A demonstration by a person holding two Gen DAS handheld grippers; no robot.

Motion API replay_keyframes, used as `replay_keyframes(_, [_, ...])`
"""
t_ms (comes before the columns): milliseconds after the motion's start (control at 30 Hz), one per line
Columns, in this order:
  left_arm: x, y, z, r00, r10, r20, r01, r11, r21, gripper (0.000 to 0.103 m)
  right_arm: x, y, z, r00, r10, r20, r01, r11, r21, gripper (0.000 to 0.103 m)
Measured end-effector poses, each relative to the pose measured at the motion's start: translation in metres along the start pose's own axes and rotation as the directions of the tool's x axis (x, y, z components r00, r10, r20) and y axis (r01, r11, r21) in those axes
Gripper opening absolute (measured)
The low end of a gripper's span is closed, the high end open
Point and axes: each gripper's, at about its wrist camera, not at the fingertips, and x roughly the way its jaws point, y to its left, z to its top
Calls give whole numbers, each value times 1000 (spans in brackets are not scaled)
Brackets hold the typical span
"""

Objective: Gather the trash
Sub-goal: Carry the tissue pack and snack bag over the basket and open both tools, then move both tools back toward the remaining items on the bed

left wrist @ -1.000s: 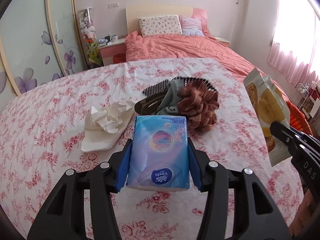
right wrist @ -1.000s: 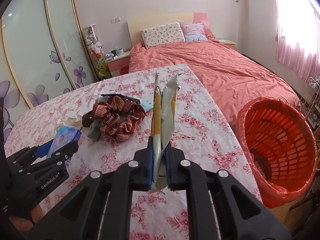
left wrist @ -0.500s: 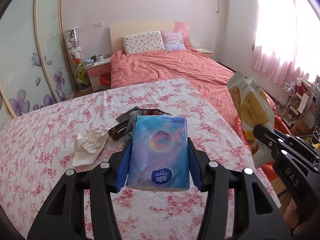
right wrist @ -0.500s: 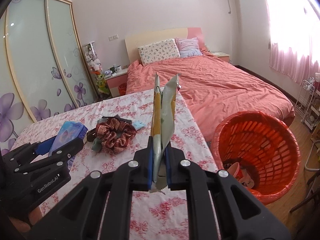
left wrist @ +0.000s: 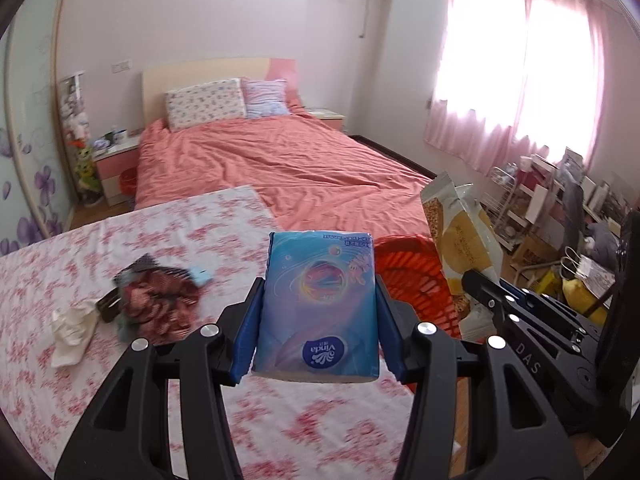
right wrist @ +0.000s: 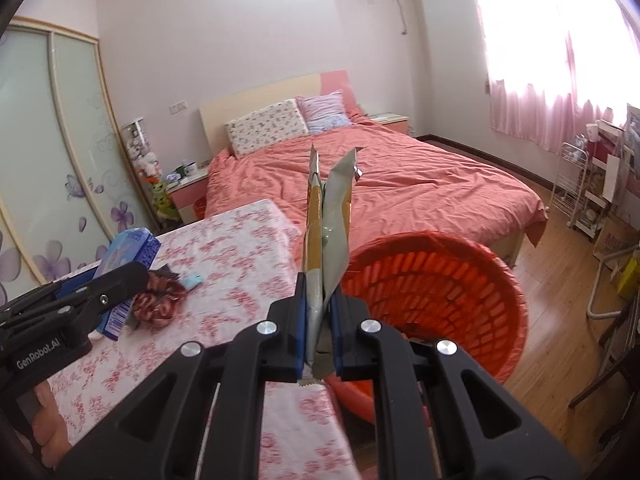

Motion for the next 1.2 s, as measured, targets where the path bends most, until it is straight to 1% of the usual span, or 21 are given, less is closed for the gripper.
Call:
replay_keyframes(200, [36,-37,1,998,-61,-30,62,997,48,52,8,-46,3,999,-37,1,37,998,52,11])
replay_keyframes(367, [60,-63,0,993,-95,-70,100,992,75,52,25,-79,1,999,-42,-20,44,994,104,11])
replay_keyframes(500, [80,-79,0,990,-105,-98,114,989,92,53,41,-92,1,999,-42,-34,46,991,124,12])
replay_keyframes(567, [90,-86,1,987,-108,-117,119,988,97,53,50,-98,2,999,-35,-40,40,991,130,18])
replay_keyframes(600, [93,-86,0,987,-100,-124,112,989,98,55,53,-98,3,998,-43,-40,48,990,134,24])
replay_keyframes(667, [100,-86,-2,987,-82,-138,96,991,94,63,62,-102,2,998,-54,-45,60,988,139,30])
replay_keyframes(700, [102,-87,-3,988,-67,-141,81,993,91,70,66,-105,1,997,-59,-52,66,987,144,36])
replay_keyframes(733, [103,-82,-5,989,-50,-142,63,994,85,74,70,-107,0,996,-64,-55,72,986,150,41])
replay_keyframes(867, [101,-70,-10,988,-17,-153,27,997,69,75,77,-110,-9,993,-85,-77,96,982,161,46])
replay_keyframes(1000, [90,-53,-13,989,30,-142,-22,998,57,76,75,-101,-14,991,-113,-72,123,982,143,56])
replay_keyframes(1133, [68,-27,-18,988,99,-118,-94,994,48,77,69,-90,-14,991,-119,-58,125,985,117,61])
replay_keyframes(1200, [57,-12,-21,986,129,-106,-125,991,37,80,64,-79,-13,992,-114,-51,118,988,100,62])
